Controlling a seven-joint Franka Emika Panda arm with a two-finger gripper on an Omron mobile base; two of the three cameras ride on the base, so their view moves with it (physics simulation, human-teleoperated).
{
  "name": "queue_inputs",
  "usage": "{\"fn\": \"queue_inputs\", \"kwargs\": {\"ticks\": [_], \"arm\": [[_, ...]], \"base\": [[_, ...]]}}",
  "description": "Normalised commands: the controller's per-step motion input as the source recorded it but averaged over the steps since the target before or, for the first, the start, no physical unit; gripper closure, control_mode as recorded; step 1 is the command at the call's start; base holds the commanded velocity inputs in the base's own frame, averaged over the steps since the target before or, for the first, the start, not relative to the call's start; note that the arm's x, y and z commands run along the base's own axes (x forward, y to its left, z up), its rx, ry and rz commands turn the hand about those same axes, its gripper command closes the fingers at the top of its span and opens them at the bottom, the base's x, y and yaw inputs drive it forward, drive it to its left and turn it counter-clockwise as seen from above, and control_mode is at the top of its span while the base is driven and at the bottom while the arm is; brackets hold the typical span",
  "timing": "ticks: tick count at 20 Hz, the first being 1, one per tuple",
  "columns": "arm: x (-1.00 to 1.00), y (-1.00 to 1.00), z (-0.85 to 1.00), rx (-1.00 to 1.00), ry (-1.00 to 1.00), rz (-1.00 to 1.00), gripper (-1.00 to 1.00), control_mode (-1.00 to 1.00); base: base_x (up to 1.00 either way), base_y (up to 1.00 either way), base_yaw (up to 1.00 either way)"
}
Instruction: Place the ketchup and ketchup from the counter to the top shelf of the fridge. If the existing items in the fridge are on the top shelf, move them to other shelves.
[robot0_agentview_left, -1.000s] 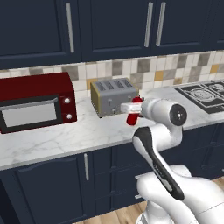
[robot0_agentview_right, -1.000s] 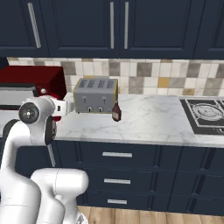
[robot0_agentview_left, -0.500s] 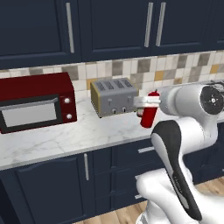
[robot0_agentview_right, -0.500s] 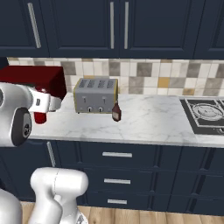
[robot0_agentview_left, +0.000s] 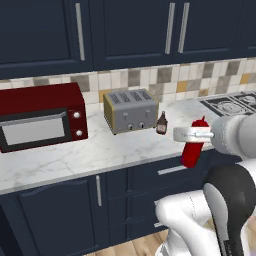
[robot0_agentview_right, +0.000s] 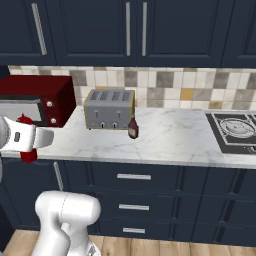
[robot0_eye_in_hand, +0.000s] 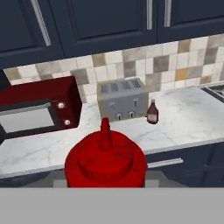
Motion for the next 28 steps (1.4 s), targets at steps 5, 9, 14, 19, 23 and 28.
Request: {"fn": "queue_inputs", "kwargs": {"ticks": [5,9,14,19,23,28], "arm": [[-0.17,0.0,0.0,0.0,-0.02,0.06,1.0,1.0],[0.0,0.0,0.0,0.0,0.0,0.0,1.0,1.0],[0.0,0.0,0.0,0.0,0.0,0.0,1.0,1.0],[0.0,0.0,0.0,0.0,0.0,0.0,1.0,1.0],[0.0,0.0,0.0,0.0,0.0,0.0,1.0,1.0],[0.0,0.0,0.0,0.0,0.0,0.0,1.0,1.0]], "base": [[-0.68,0.01,0.59],[-0.57,0.0,0.97],[-0.4,0.0,1.0],[-0.33,0.28,0.97],[0.54,0.8,0.63],[1.0,0.91,0.35]]}}
